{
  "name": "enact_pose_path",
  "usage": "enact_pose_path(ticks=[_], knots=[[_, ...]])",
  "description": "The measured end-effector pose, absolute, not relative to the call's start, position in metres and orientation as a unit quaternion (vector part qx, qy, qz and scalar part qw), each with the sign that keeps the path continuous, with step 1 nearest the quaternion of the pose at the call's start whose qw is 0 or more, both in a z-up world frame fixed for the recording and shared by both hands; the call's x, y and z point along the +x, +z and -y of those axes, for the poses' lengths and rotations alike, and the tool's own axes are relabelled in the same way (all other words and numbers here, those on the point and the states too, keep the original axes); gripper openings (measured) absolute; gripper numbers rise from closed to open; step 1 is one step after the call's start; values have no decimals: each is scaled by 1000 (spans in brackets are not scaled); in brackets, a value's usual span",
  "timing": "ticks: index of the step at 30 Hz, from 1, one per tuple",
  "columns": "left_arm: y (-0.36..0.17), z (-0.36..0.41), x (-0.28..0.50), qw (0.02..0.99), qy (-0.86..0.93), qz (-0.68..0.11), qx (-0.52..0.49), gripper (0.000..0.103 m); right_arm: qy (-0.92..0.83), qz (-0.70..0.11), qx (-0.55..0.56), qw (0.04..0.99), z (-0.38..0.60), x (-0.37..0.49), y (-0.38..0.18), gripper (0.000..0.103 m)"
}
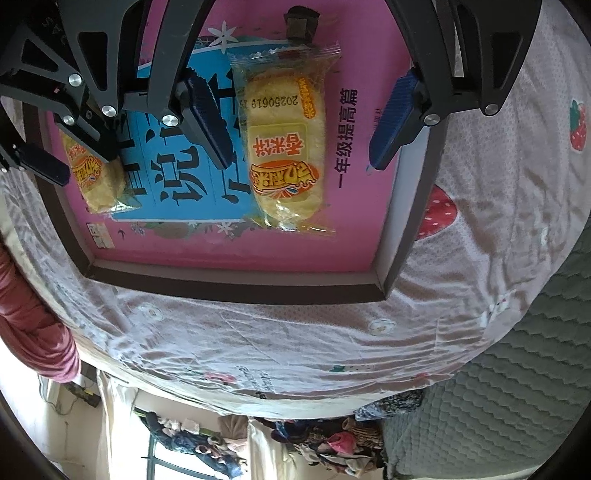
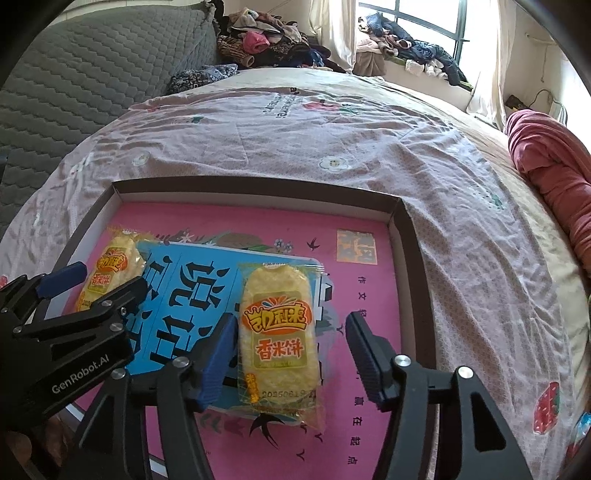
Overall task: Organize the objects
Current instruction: 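Withdraw both open tools up and away from the pink tray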
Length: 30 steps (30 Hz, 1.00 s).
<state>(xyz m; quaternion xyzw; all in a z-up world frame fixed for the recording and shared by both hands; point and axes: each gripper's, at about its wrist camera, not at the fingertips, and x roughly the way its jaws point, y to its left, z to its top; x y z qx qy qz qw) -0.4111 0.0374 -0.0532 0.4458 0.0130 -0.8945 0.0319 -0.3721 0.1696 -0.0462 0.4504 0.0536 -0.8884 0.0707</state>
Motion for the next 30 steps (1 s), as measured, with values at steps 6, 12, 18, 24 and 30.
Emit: enact_pose_path(ticks=[6, 12, 18, 24, 30], knots=[[-46, -35, -408, 29, -894, -24, 446, 78, -892, -52, 445, 68, -172, -368, -39, 67], [-39, -36, -403, 36, -895, -16, 444, 79, -895, -47, 440, 66, -173, -365, -32, 71], [-32, -34, -397, 46, -895, -11, 443, 81, -895, -58, 438, 64, -169, -361, -25, 74], [-32, -36, -387, 46, -888, -3, 458, 82, -894, -71, 439, 55, -167, -354, -20, 77], [-12, -34, -364, 55, -895, 0, 443, 82, -898, -60, 434, 51, -173, -338, -7, 84]])
